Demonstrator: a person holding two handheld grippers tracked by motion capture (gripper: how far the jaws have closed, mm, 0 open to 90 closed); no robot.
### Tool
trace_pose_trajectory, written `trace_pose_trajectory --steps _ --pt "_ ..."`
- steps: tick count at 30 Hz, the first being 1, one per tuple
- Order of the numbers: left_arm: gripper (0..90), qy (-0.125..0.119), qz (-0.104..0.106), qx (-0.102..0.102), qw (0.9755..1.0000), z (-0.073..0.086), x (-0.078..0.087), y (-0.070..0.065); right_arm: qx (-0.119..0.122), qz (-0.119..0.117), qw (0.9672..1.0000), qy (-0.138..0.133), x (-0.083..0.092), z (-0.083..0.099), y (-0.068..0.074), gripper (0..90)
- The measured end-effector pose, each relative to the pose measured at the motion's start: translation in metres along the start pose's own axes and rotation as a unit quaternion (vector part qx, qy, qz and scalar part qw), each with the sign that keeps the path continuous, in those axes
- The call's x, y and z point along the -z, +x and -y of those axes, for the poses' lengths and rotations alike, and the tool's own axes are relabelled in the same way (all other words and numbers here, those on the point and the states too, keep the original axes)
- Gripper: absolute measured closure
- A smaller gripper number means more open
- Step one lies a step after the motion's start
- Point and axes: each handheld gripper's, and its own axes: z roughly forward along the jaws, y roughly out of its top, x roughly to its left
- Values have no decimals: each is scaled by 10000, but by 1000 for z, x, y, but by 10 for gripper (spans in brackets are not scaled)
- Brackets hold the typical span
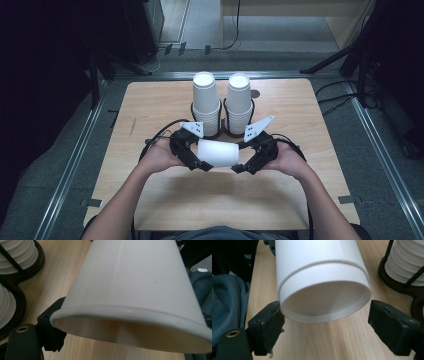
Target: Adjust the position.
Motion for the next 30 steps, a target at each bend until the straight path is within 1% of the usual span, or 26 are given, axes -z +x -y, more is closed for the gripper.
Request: trace_pose_trajectory --steps 1,2,3,4,7,8,10,11,12,13,15,16,17,18,20,22,23,24,25,26,27,30 --pt "129 0 0 0 10000 0 0 0 0 0 10000 0 0 0 0 143" --pt "129 51 -1 -7 10000 0 -1 1 24 20 10000 23 0 0 0 143" --pt "129 164 -38 5 9999 -2 -3 2 -9 59 10000 65 -1 1 -1 143" --pt "129 164 -38 5 9999 -2 -3 2 -9 59 10000 65 -1 1 -1 143" --pt "129 342 -105 42 9994 -4 -6 4 -14 95 9999 134 -4 2 -2 143" --pt "129 430 -172 53 9989 -6 -7 6 11 134 9997 223 -7 3 -2 143" --pt "129 527 -220 90 9983 -6 -9 6 37 154 9995 266 -10 3 -3 143" --pt "129 584 -184 112 9981 -7 -10 7 44 178 9994 294 -10 3 -3 143" --pt "129 584 -184 112 9981 -7 -10 7 44 178 9994 294 -10 3 -3 143" --pt "128 654 -135 121 9977 -7 -12 8 89 198 9992 324 -13 3 -3 143" --pt "128 679 -142 138 9975 -7 -13 7 112 301 9986 415 -15 3 -4 143" --pt "128 704 -186 107 9973 -7 -14 7 112 301 9986 415 -15 3 -4 143" --pt "128 809 -208 87 9965 -9 -16 7 78 272 9986 453 -17 4 -4 143" --pt "129 809 -208 87 9965 -9 -16 7 105 245 9986 454 -18 4 -5 144" --pt "128 960 -271 90 9950 -11 -21 6 124 236 9986 452 -20 3 -5 144" --pt "128 989 -284 109 9946 -12 -23 6 150 232 9985 472 -22 3 -5 144" --pt "128 1107 -302 145 9933 -12 -27 6 131 248 9984 499 -23 2 -4 145" --pt "128 1151 -281 177 9928 -13 -29 6 181 264 9983 491 -25 2 -4 145" --pt "127 1200 -286 204 9921 -13 -30 6 177 262 9982 517 -26 2 -4 145" --pt "126 1200 -286 204 9921 -13 -30 6 217 277 9980 519 -27 2 -4 145" --pt "126 1266 -288 241 9912 -13 -33 7 233 260 9980 531 -28 1 -4 146" --pt "125 1303 -272 241 9908 -14 -36 7 336 276 9976 547 -33 0 -2 147"
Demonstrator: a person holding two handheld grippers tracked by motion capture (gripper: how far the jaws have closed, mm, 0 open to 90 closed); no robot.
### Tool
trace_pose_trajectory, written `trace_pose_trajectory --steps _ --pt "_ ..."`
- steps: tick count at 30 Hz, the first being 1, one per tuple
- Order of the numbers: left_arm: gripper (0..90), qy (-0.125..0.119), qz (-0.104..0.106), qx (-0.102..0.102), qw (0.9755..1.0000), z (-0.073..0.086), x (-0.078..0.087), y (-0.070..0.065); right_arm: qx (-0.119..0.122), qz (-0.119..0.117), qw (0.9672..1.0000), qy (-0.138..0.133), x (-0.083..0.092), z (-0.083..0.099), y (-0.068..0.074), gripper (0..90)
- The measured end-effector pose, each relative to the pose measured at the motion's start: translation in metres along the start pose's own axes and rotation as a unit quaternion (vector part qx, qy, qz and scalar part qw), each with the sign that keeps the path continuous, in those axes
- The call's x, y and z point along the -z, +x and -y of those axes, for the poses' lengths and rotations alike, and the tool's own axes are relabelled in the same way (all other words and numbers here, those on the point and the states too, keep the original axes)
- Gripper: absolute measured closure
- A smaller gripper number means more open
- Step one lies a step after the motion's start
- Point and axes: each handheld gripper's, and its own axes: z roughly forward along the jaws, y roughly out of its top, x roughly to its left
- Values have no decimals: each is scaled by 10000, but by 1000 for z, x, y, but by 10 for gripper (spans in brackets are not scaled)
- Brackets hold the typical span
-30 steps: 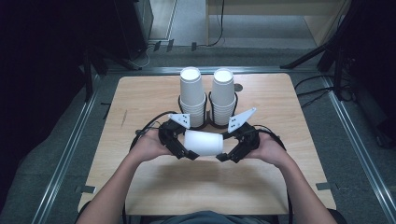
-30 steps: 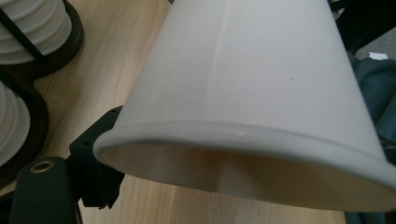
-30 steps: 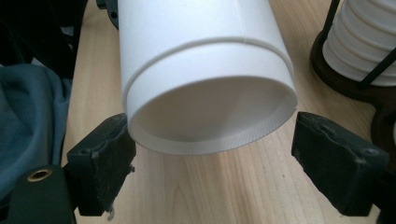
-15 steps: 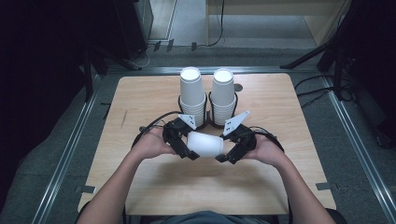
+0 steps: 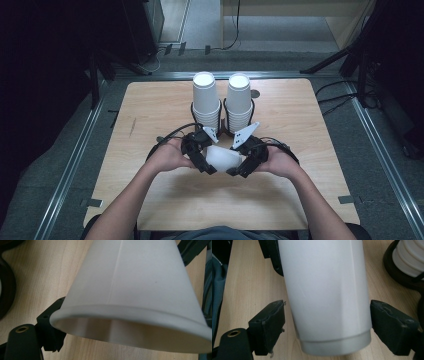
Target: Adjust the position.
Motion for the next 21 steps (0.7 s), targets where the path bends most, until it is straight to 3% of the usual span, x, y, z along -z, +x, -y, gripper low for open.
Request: trace_pose_trajectory --steps 10,15,19,21 --pt "119 37 82 61 9999 -4 -5 -3 215 48 9997 129 -11 -7 7 152" --pt "108 95 72 42 9999 -5 -8 -4 347 132 9990 267 -15 -8 10 212" --pt "89 -35 31 -66 10000 -4 -6 -4 435 197 9985 251 -14 -7 12 219" --pt "77 -238 -2 -112 9997 -1 -3 -5 436 197 9987 163 -12 -8 11 220"
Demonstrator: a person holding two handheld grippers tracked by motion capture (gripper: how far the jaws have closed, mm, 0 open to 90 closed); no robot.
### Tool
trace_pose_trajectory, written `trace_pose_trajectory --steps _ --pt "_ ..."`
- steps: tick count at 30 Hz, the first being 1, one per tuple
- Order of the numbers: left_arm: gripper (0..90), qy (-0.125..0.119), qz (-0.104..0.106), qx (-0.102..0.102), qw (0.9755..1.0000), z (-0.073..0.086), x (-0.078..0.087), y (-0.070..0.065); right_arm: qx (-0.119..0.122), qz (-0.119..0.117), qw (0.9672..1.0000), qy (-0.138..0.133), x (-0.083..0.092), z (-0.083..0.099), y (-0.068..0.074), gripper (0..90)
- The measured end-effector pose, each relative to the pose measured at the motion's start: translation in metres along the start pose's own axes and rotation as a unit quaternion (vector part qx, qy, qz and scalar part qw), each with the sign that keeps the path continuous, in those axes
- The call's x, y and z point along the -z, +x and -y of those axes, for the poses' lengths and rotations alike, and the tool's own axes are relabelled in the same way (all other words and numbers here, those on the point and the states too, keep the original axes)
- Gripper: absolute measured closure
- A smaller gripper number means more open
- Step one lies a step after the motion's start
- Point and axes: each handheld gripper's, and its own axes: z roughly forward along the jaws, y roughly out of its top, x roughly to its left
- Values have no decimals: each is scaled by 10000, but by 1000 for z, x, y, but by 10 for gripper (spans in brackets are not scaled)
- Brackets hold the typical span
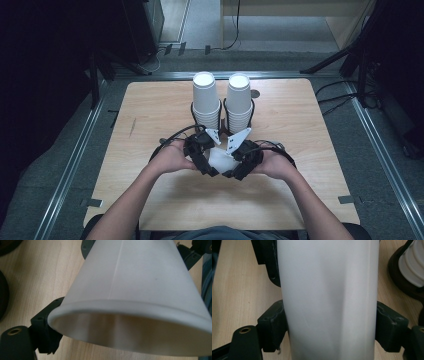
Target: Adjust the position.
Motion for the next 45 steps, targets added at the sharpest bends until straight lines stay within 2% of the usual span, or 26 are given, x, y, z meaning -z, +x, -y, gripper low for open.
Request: trace_pose_trajectory --steps 1,3,5,6,7,10,15,20,24,26,30,32,35,36,41,43,45 --pt "61 -124 -30 26 9999 1 2 0 -69 1 10000 -69 2 0 0 220" --pt "2 -198 -20 79 9998 1 3 0 -95 -19 9998 -169 5 0 -1 221" --pt "0 -283 -94 102 9995 1 5 0 -151 -19 9997 -207 7 0 -3 221" --pt "0 -403 -120 135 9990 1 7 0 -151 -19 9997 -207 7 0 -3 221" --pt "0 -452 -122 128 9988 1 9 0 -236 -22 9995 -227 9 1 -4 221" --pt "0 -738 -63 158 9971 4 16 2 -285 -28 9992 -280 11 2 -6 221" --pt "0 -976 -76 178 9950 9 23 3 -434 -68 9979 -479 18 4 -9 220" --pt "0 -1272 -66 237 9916 15 28 4 -550 -84 9965 -620 26 7 -11 218" --pt "0 -1336 -54 255 9907 17 30 4 -589 -90 9960 -668 29 9 -12 218" --pt "0 -1366 -109 235 9903 18 30 3 -629 -110 9948 -798 32 9 -13 218" --pt "0 -1512 -34 274 9881 19 32 2 -656 -133 9937 -903 35 9 -13 218" --pt "0 -1608 -22 327 9864 20 32 2 -677 -164 9930 -951 36 9 -12 218" --pt "0 -1817 -27 408 9825 22 33 0 -716 -242 9910 -1105 38 8 -12 217" --pt "0 -1906 120 461 9805 22 32 -1 -715 -236 9908 -1124 39 7 -12 217" --pt "0 -2036 163 484 9777 20 31 -3 -719 -300 9896 -1209 38 5 -11 217" --pt "0 -2132 183 510 9755 19 31 -3 -728 -349 9888 -1256 37 4 -11 217" --pt "0 -2269 251 582 9719 18 31 -2 -755 -381 9881 -1287 37 4 -11 217"
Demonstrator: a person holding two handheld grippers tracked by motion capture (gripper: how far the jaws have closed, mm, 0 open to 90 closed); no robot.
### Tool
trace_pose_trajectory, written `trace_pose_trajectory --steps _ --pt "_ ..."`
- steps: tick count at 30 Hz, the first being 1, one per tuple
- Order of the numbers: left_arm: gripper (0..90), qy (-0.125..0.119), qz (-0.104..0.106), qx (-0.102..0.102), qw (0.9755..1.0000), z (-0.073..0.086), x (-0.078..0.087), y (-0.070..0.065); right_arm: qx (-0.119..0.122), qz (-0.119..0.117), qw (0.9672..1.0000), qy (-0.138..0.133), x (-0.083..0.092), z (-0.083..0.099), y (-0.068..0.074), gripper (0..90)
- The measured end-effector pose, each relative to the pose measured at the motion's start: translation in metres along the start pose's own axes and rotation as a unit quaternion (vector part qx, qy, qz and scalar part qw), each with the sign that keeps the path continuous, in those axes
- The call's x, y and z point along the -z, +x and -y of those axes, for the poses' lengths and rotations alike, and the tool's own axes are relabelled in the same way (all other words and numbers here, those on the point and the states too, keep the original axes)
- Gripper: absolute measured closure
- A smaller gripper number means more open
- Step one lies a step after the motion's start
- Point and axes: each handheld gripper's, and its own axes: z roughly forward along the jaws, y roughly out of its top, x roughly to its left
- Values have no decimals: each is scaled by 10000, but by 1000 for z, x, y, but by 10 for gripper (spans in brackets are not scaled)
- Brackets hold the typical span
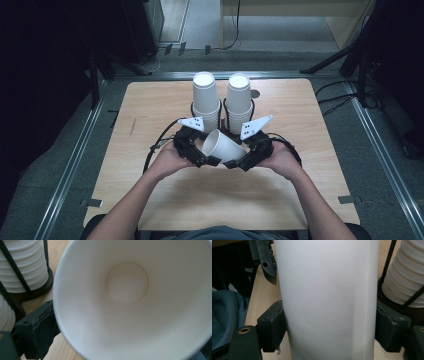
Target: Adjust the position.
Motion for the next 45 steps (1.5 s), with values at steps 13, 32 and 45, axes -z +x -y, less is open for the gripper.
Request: trace_pose_trajectory --steps 13,32,45 --pt "90 -289 -6 7 9996 -3 3 -3 -150 -166 9996 -166 -4 -1 -1 217" --pt "145 117 156 -10 9998 -3 8 3 -342 -353 9985 260 -1 4 -6 146" --pt "147 828 -308 -471 9950 -4 10 1 -275 -102 9980 557 0 13 -8 150"
